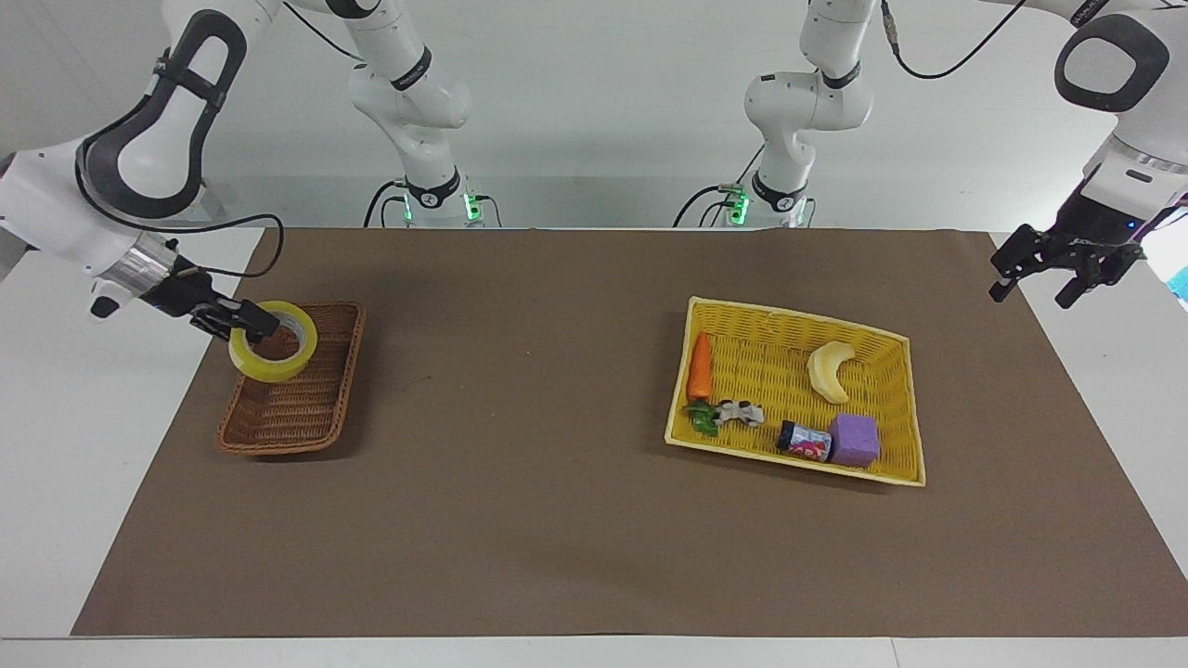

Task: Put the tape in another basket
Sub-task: 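Carry the tape with the right gripper and lower it into the wicker basket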

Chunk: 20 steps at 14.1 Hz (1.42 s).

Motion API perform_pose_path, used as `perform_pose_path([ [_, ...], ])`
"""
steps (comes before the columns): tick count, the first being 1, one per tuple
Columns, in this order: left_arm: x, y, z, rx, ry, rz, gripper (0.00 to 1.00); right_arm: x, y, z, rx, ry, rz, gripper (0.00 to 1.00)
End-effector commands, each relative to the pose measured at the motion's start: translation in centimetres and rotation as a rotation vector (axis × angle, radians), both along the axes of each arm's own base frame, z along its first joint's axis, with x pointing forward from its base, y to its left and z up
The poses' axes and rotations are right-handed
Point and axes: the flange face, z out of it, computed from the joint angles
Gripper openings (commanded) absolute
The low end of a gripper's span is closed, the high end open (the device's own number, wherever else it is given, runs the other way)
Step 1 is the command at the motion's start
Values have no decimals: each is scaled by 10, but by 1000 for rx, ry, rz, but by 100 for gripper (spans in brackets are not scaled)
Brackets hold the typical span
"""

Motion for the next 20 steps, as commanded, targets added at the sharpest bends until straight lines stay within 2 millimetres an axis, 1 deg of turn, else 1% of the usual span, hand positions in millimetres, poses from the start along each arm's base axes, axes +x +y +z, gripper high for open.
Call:
perform_pose_path([
  [1, 0, -19, 3, 12, 10, 57, 100, -9, -20, -25, 41, -36, 20, 0],
  [2, 0, -22, 2, 11, 13, 58, 100, -11, -23, -31, 46, -32, 21, 0],
  [4, -1, -22, 3, 11, 13, 56, 100, -14, -23, -36, 52, -21, 17, 0],
  [7, -3, -22, 2, 7, 25, 62, 100, -13, -23, -38, 47, -23, 14, 0],
  [8, -4, -22, 2, 3, 30, 62, 100, -14, -23, -40, 48, -21, 13, 5],
  [9, -4, -23, 2, 4, 30, 63, 100, -13, -22, -44, 49, -15, 16, 29],
  [10, -4, -23, 2, 4, 30, 63, 100, -13, -21, -46, 50, -12, 17, 59],
  [11, -4, -23, 2, 2, 32, 65, 100, -13, -21, -46, 50, -12, 17, 80],
  [12, -5, -24, 2, 0, 33, 71, 100, -13, -21, -46, 49, -12, 15, 90],
  [13, -5, -26, 2, -3, 34, 89, 100, -13, -22, -45, 46, -16, 12, 97],
  [14, -4, -35, 2, -7, 35, 95, 100, -13, -22, -45, 46, -17, 13, 100],
  [16, -4, -41, 2, -9, 37, 93, 100, -7, -27, -39, 66, -64, 13, 100],
  [17, -4, -52, 2, -11, 39, 87, 100, -6, -30, -36, 84, -94, 9, 100],
  [19, -3, -53, 1, -15, 40, 119, 100, 0, -37, -30, 79, -121, 9, 100],
  [20, -3, -50, 3, -13, 35, 122, 100, 5, -39, -24, 71, -135, 10, 100],
])
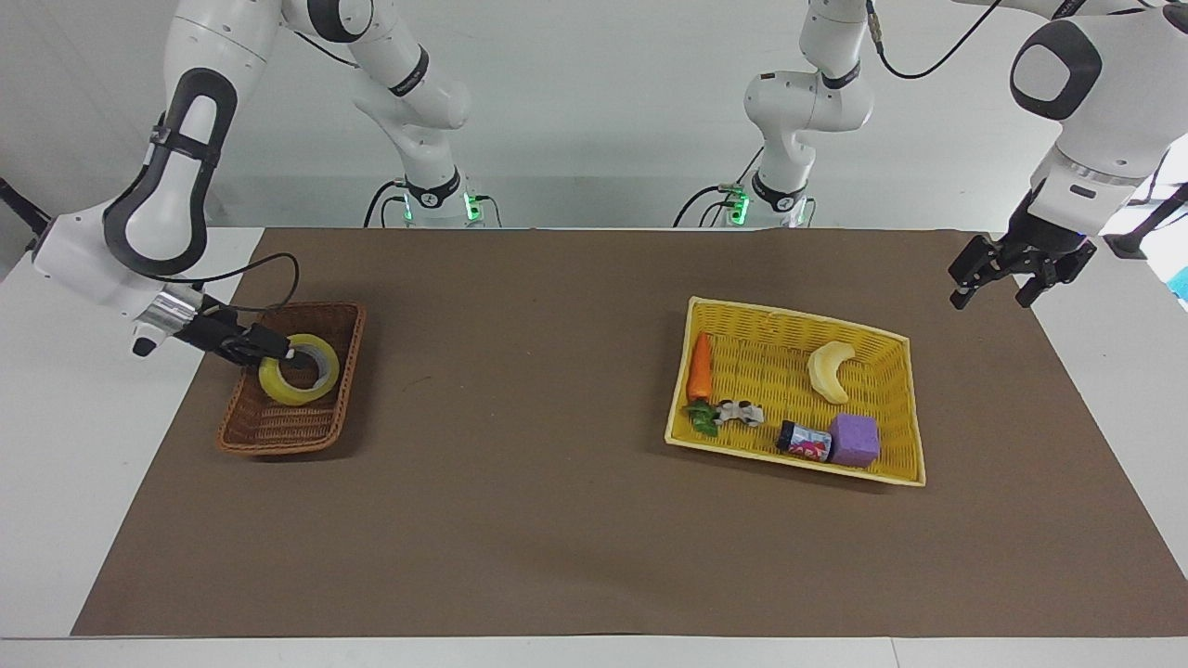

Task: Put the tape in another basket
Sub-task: 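Carry the tape with the right gripper and lower it into the wicker basket, then open the right gripper and lift it away from the tape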

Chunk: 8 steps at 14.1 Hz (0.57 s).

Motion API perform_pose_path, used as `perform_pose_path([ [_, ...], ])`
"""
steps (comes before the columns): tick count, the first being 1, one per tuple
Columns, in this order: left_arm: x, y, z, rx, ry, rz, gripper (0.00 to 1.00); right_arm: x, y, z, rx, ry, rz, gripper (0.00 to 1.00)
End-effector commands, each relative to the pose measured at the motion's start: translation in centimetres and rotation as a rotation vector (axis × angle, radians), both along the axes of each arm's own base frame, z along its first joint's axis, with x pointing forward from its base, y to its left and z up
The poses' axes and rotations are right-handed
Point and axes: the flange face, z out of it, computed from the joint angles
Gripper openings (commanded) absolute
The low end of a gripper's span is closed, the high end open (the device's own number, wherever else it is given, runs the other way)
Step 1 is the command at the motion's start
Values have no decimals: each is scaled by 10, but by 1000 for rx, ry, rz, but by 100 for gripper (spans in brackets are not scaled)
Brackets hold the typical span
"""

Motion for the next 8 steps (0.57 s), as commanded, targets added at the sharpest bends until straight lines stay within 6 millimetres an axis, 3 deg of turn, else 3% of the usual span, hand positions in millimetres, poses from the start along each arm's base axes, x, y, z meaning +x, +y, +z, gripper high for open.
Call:
perform_pose_path([
  [1, -6, 1, 7, 10, 2, 18, 100, 17, -12, 22, -21, -80, 6, 100],
  [4, -6, 0, 9, 10, -2, 2, 100, 45, -7, 62, -126, -180, 0, 100],
  [8, -6, -5, 10, 10, 0, -9, 100, 77, 19, 110, -340, -257, 81, 100],
])
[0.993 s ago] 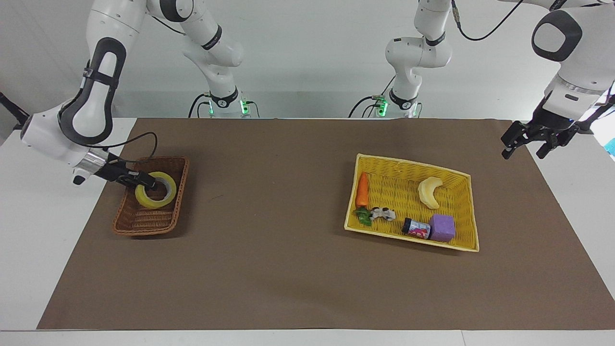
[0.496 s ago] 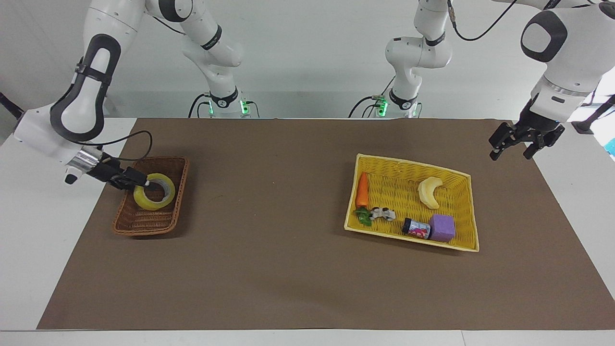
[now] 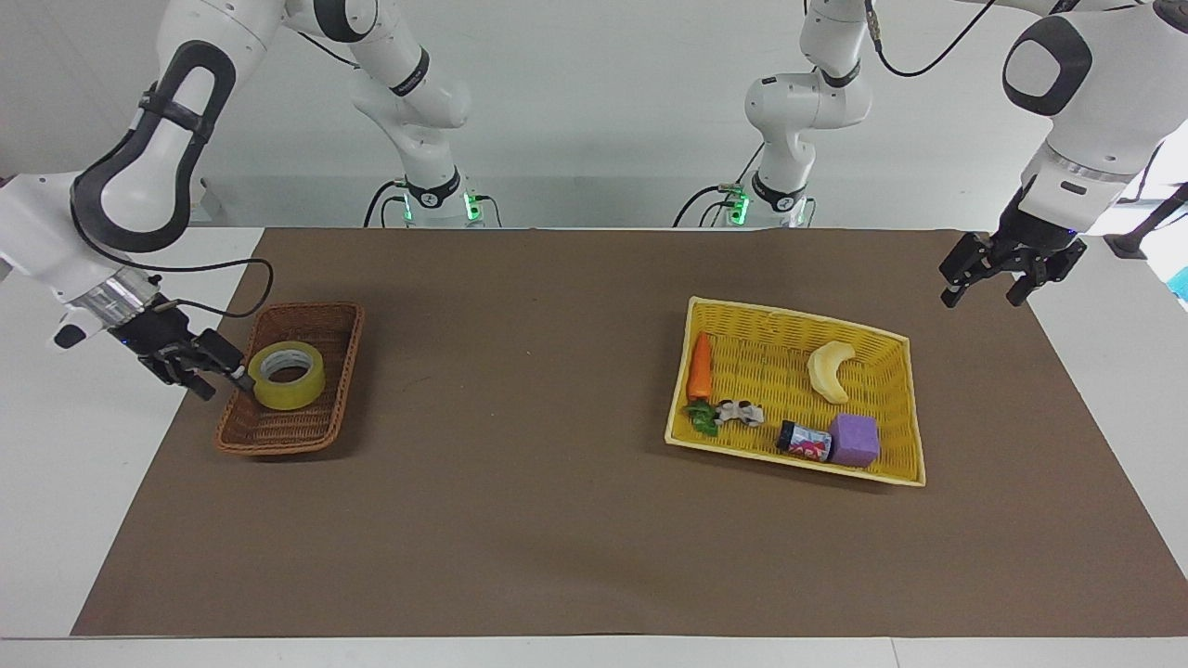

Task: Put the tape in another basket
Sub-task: 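Open the right gripper and lift it away from the tape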

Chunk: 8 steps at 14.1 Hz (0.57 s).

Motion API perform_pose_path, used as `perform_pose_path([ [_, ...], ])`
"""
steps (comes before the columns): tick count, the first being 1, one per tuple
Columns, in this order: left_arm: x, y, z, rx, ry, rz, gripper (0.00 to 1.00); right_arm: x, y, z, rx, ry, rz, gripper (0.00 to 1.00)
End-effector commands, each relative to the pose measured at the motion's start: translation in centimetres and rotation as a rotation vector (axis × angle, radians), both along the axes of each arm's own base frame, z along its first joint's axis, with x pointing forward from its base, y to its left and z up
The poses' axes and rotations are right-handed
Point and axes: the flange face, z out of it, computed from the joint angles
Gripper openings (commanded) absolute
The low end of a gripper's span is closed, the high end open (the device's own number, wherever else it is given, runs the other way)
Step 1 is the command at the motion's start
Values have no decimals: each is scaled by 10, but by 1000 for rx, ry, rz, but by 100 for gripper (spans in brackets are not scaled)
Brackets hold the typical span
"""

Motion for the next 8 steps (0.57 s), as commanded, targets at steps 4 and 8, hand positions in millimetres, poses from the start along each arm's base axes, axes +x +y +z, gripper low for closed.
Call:
perform_pose_path([
  [4, -15, 6, 12, 26, 65, 2, 100, 23, 67, 70, -251, 18, 21, 100],
  [8, -23, 5, 23, 48, 64, -20, 100, 12, 129, 102, -278, 91, -33, 100],
])
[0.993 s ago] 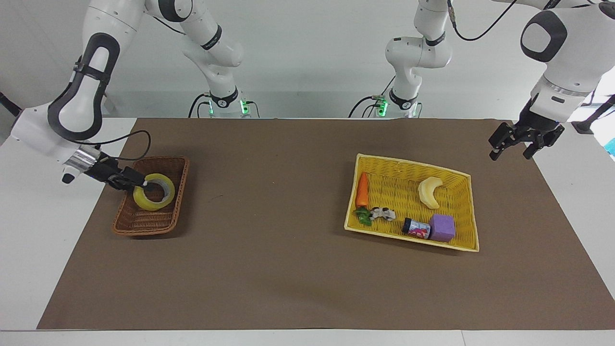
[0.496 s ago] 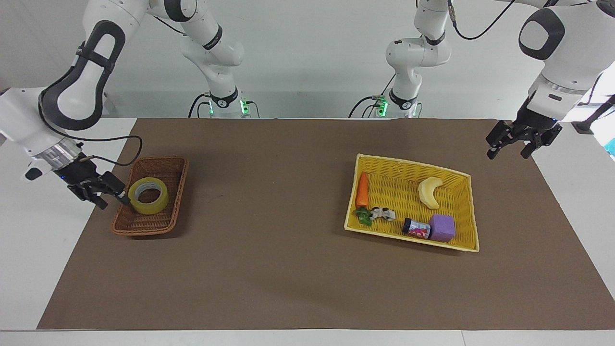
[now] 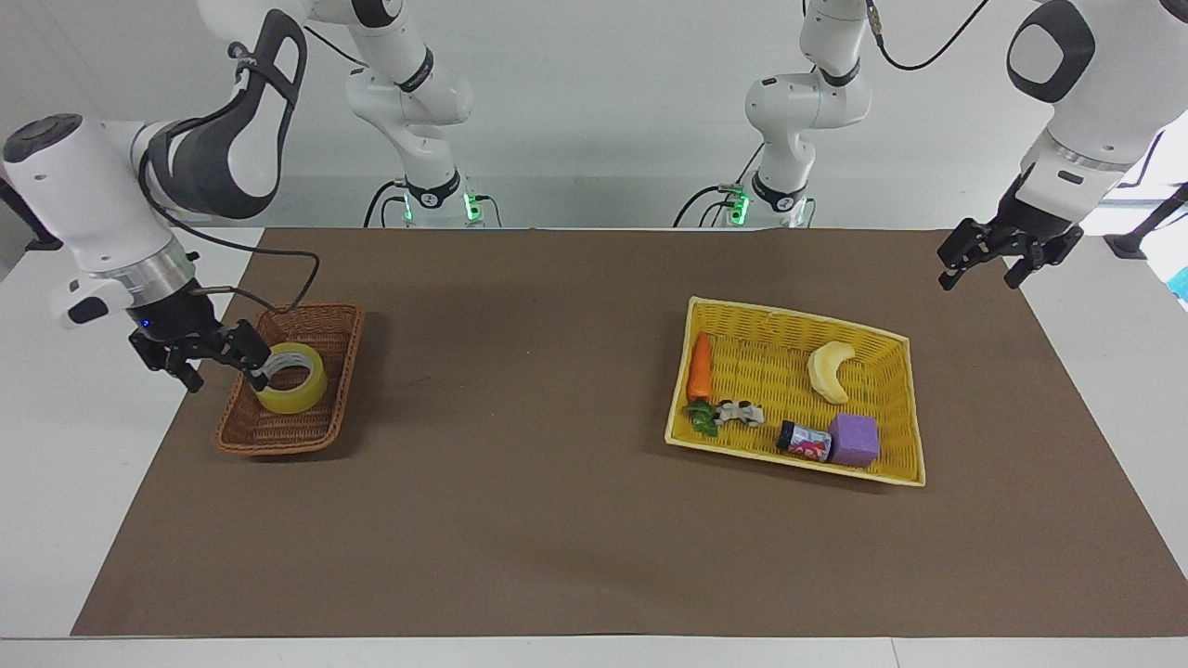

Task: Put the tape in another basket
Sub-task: 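Open the right gripper and lift it away from the tape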

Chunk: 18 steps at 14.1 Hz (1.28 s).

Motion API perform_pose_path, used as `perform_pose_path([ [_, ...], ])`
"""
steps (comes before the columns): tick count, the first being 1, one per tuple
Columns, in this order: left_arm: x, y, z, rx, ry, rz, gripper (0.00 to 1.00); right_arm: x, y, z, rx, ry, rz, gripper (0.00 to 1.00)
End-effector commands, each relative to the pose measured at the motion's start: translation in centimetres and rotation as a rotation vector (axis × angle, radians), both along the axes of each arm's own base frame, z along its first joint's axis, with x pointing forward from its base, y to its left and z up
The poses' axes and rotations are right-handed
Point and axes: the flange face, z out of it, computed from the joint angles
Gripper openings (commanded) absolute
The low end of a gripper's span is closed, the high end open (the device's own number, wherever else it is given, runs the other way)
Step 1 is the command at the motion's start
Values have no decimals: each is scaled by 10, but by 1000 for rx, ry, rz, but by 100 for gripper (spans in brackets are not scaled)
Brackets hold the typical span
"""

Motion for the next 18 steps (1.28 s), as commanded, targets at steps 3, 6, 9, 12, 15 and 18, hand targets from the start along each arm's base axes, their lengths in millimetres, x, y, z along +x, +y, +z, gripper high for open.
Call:
perform_pose_path([
  [3, -15, 3, 22, 22, 1, -10, 100, -22, 43, 26, 10, 80, -96, 100],
  [6, -17, 0, 24, 23, 1, -16, 100, -37, 77, 39, -10, 116, -121, 100],
  [9, -25, 1, 21, 24, 45, -23, 100, -53, 118, 50, 13, 134, -189, 100],
  [12, -31, 3, 21, 40, 79, -22, 100, -66, 126, 81, 22, 108, -173, 100],
  [15, -31, 3, 21, 39, 77, -20, 100, -81, 111, 119, 28, 107, -184, 100],
  [18, -31, -1, 22, 34, 71, -19, 100, -102, 86, 161, 0, 133, -171, 100],
])
